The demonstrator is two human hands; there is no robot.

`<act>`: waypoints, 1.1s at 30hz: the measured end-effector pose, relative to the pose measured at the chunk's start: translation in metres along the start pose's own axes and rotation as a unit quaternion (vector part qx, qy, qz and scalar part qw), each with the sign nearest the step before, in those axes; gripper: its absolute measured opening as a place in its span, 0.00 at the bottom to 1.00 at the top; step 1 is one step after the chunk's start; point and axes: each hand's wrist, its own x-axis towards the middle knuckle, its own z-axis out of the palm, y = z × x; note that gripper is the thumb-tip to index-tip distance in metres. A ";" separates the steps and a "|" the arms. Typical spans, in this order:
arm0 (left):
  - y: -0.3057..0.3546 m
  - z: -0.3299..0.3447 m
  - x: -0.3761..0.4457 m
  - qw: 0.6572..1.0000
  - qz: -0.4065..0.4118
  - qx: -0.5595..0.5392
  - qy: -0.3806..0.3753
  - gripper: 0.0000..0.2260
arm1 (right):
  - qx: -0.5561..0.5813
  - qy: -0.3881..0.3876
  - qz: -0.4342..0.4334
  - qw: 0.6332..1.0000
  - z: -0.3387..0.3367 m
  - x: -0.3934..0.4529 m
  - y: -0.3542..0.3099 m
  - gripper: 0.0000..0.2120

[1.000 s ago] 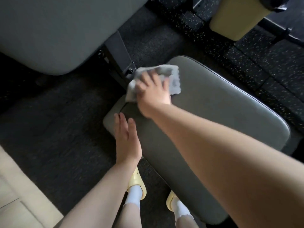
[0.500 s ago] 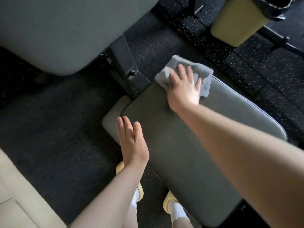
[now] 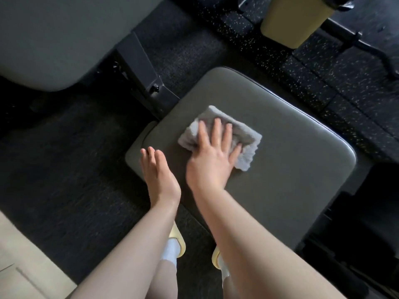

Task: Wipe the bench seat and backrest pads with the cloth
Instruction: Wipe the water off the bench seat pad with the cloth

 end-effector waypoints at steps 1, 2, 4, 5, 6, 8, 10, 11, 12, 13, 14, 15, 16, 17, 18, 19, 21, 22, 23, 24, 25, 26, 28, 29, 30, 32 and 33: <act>0.001 -0.002 0.001 0.999 -0.035 -0.031 0.000 0.31 | 0.001 -0.023 -0.046 0.999 0.010 -0.003 -0.016 0.28; 0.002 -0.004 0.001 0.994 -0.080 -0.074 -0.007 0.29 | -0.013 -0.044 -0.117 0.992 0.015 -0.008 -0.023 0.27; 0.002 -0.011 0.003 0.981 -0.138 -0.133 -0.020 0.28 | -0.046 -0.086 -0.239 0.966 0.012 -0.029 -0.006 0.28; 0.001 -0.014 0.002 0.983 -0.140 -0.114 -0.027 0.27 | -0.058 -0.092 -0.271 0.957 0.009 -0.045 0.011 0.30; 0.000 -0.016 0.001 0.992 -0.109 -0.043 -0.037 0.26 | -0.068 -0.094 -0.283 0.952 0.008 -0.066 0.032 0.32; -0.003 -0.015 -0.007 0.980 -0.002 0.190 -0.066 0.25 | -0.068 -0.077 -0.263 0.959 0.000 -0.112 0.080 0.31; -0.007 -0.003 -0.022 0.949 0.094 0.286 -0.095 0.30 | -0.068 -0.038 -0.209 0.975 -0.014 -0.149 0.128 0.26; -0.010 0.004 -0.031 0.941 0.125 0.292 -0.118 0.31 | -0.058 -0.012 -0.166 0.984 -0.023 -0.157 0.146 0.24; -0.014 0.011 -0.040 0.929 0.160 0.303 -0.143 0.31 | -0.046 0.014 -0.110 0.993 -0.032 -0.156 0.159 0.23; -0.018 0.018 -0.048 0.912 0.192 0.324 -0.162 0.31 | -0.032 0.034 -0.044 0.998 -0.037 -0.148 0.168 0.24; -0.020 0.024 -0.053 0.897 0.219 0.345 -0.168 0.31 | -0.014 0.051 0.022 0.998 -0.039 -0.136 0.169 0.25; -0.025 0.028 -0.054 0.886 0.238 0.361 -0.165 0.31 | 0.006 0.058 0.082 0.995 -0.039 -0.124 0.161 0.26; -0.028 0.031 -0.055 0.881 0.246 0.374 -0.154 0.32 | 0.016 0.064 0.118 0.991 -0.036 -0.118 0.148 0.27; -0.031 0.033 -0.053 0.878 0.248 0.382 -0.144 0.32 | 0.009 0.069 0.110 0.991 -0.029 -0.118 0.136 0.29; -0.033 0.033 -0.051 0.876 0.250 0.388 -0.139 0.32 | -0.014 0.064 0.058 0.996 -0.021 -0.127 0.126 0.29; -0.035 0.033 -0.050 0.872 0.253 0.395 -0.141 0.33 | -0.043 0.042 -0.018 0.998 -0.013 -0.142 0.124 0.29; -0.035 0.030 -0.048 0.862 0.260 0.406 -0.155 0.34 | -0.090 0.008 -0.158 0.983 -0.011 -0.176 0.141 0.28; -0.034 0.028 -0.048 0.860 0.260 0.408 -0.163 0.34 | -0.093 -0.001 -0.189 0.978 -0.019 -0.183 0.158 0.26; -0.033 0.026 -0.048 0.858 0.258 0.411 -0.169 0.34 | -0.090 -0.001 -0.189 0.978 -0.027 -0.182 0.174 0.24; -0.032 0.025 -0.048 0.858 0.257 0.412 -0.171 0.33 | -0.087 0.008 -0.164 0.983 -0.036 -0.175 0.186 0.23; -0.032 0.025 -0.048 0.859 0.253 0.412 -0.170 0.33 | -0.078 0.016 -0.122 0.989 -0.043 -0.161 0.194 0.24; -0.031 0.026 -0.049 0.859 0.249 0.414 -0.169 0.33 | -0.063 0.032 -0.063 0.995 -0.049 -0.142 0.196 0.25; -0.029 0.030 -0.052 0.862 0.238 0.418 -0.162 0.30 | -0.019 0.076 0.077 0.994 -0.050 -0.102 0.179 0.27; -0.029 0.032 -0.054 0.865 0.232 0.417 -0.155 0.30 | -0.003 0.083 0.129 0.988 -0.047 -0.091 0.163 0.28; -0.027 0.034 -0.055 0.870 0.227 0.412 -0.149 0.30 | -0.003 0.087 0.140 0.986 -0.039 -0.089 0.146 0.29; -0.022 0.036 -0.056 0.880 0.217 0.397 -0.144 0.31 | -0.033 0.048 0.039 0.998 -0.021 -0.118 0.124 0.31; -0.020 0.037 -0.057 0.883 0.211 0.392 -0.146 0.31 | -0.050 0.012 -0.048 0.998 -0.018 -0.141 0.122 0.31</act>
